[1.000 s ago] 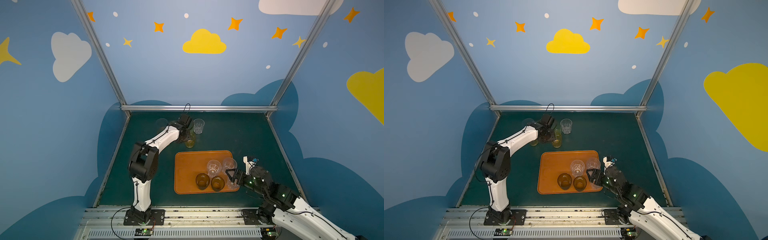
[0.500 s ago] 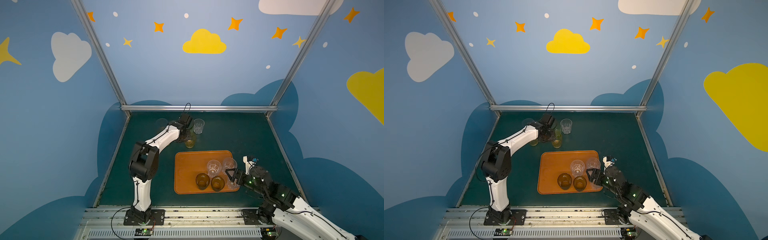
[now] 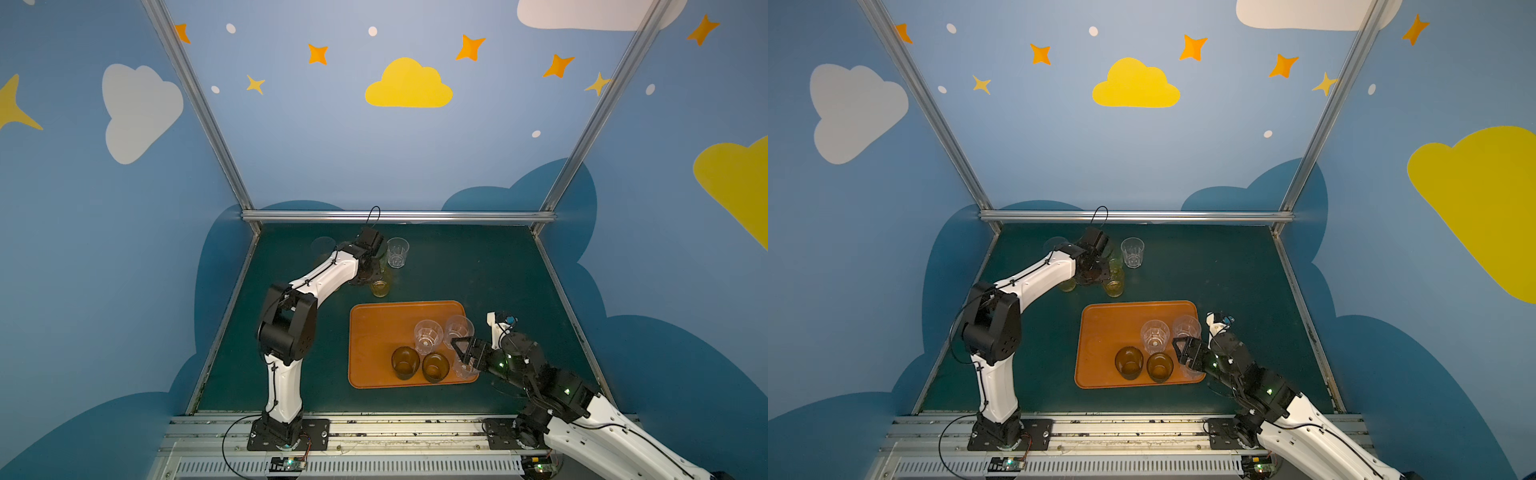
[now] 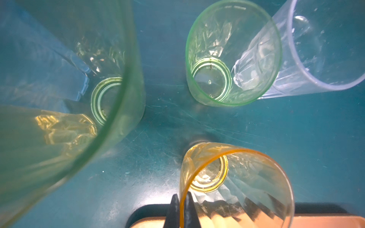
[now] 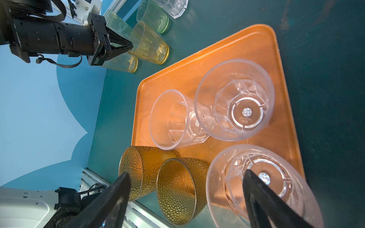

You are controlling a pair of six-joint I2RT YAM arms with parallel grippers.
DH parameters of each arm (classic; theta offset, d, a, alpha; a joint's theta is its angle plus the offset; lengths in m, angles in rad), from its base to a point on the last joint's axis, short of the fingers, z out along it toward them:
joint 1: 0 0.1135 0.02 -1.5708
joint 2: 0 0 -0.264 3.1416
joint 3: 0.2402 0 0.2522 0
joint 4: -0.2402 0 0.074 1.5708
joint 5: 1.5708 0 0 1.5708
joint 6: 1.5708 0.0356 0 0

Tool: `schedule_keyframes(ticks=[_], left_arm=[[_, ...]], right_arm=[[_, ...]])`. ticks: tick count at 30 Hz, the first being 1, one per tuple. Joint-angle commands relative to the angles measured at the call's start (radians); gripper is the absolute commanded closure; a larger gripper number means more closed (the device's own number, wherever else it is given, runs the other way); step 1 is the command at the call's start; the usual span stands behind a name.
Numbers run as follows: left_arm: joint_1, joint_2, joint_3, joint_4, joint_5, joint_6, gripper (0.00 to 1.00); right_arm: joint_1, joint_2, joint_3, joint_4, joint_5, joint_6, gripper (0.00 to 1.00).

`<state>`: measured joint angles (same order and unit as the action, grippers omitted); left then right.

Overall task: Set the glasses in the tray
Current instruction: 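Lower the open left gripper around the amber glass rim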

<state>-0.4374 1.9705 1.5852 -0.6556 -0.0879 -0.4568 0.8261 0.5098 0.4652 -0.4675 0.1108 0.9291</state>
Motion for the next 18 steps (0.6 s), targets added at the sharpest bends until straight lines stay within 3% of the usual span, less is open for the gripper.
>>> schedule_keyframes(ticks=[1, 9, 18], left_arm=[[0.003, -0.035, -0.022, -0.018, 0.014, 0.000, 0.96], [0.003, -0.076, -0.058, -0.013, 0.018, -0.003, 0.96], [0.001, -0.199, -0.140, 0.003, -0.008, -0.035, 0.96]], right_arm=[[-0.005, -0.010, -0.016, 0.010, 0.003, 0.007, 0.13], [-0.005, 0.005, 0.004, -0.001, -0.034, -0.041, 0.13], [-0.005, 0.090, 0.201, -0.227, 0.017, -0.024, 0.13]])
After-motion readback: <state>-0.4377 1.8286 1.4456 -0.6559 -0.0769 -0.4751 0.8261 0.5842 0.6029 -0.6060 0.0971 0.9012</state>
